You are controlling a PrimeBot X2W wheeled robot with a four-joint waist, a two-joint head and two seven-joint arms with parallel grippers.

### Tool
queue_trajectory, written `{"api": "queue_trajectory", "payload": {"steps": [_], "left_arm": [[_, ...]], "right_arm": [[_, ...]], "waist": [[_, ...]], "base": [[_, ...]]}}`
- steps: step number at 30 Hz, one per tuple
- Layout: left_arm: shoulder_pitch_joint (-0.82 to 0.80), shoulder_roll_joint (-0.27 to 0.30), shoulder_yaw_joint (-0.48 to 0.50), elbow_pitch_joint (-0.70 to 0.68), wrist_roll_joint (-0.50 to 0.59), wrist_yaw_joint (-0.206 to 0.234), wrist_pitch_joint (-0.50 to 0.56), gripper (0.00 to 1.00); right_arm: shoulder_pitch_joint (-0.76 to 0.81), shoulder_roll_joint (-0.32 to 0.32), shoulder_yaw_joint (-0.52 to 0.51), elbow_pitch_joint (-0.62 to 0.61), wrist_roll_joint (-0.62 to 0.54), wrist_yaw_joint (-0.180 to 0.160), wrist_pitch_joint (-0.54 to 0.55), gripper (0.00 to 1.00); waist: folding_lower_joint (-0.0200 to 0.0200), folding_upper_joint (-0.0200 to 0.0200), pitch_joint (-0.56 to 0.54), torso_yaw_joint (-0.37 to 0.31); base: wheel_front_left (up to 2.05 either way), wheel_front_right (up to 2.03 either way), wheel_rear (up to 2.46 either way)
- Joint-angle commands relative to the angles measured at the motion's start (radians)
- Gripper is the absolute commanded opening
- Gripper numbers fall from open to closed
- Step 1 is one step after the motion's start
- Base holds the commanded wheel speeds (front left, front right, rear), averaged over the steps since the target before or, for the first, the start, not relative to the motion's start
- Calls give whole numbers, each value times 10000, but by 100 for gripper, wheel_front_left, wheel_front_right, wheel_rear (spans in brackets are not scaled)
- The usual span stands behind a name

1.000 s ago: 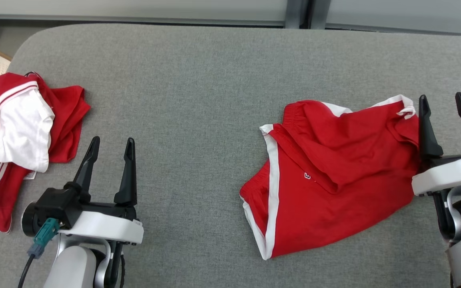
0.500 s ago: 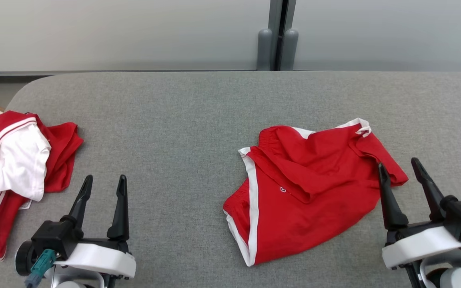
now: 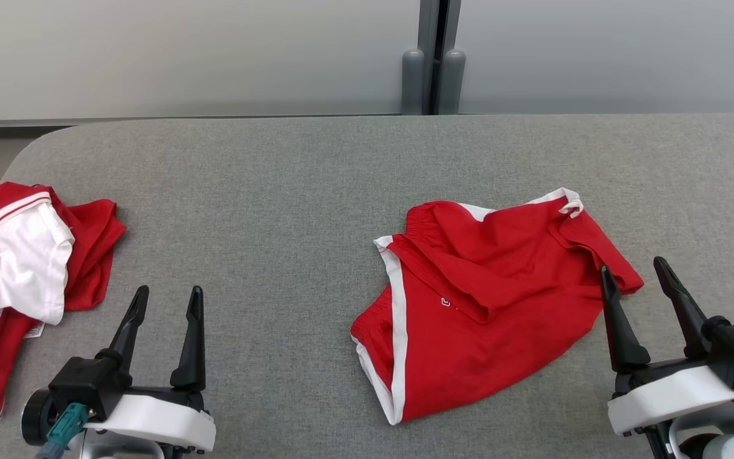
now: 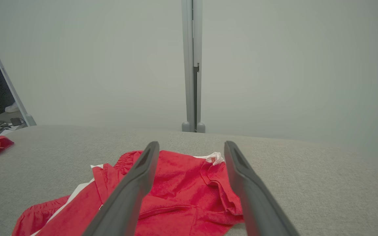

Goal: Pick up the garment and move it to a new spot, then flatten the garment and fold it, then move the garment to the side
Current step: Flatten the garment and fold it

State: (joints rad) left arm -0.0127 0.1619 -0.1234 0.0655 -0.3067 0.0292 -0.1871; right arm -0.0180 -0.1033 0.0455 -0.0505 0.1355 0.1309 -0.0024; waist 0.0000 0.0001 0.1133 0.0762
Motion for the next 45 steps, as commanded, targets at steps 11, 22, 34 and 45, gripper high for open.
{"api": "queue_trajectory", "payload": {"steps": [11, 22, 34, 45], "left_arm": [[-940, -229, -360, -6, -97, -168, -171, 100], [-1831, -547, -608, 736, -132, -368, -612, 100], [-1951, -288, -289, 791, -47, -271, -737, 100], [-2030, -80, -317, 599, -27, -193, -616, 100]], "right_arm": [[-882, -807, 1446, 995, 88, -3, 477, 100], [-1768, -1149, 2498, 2814, 45, -5, 600, 89], [-1512, -372, 480, 1698, 102, -5, -154, 0], [-589, 322, -2611, 2282, 643, -3, -318, 0]], "waist": [[0, -1, 1047, 799], [0, -1, 1798, 1443], [0, -1, 1762, 474], [0, -1, 1894, -121]], "base": [[0, 0, 0], [0, 0, 0], [0, 0, 0], [0, 0, 0]]}}
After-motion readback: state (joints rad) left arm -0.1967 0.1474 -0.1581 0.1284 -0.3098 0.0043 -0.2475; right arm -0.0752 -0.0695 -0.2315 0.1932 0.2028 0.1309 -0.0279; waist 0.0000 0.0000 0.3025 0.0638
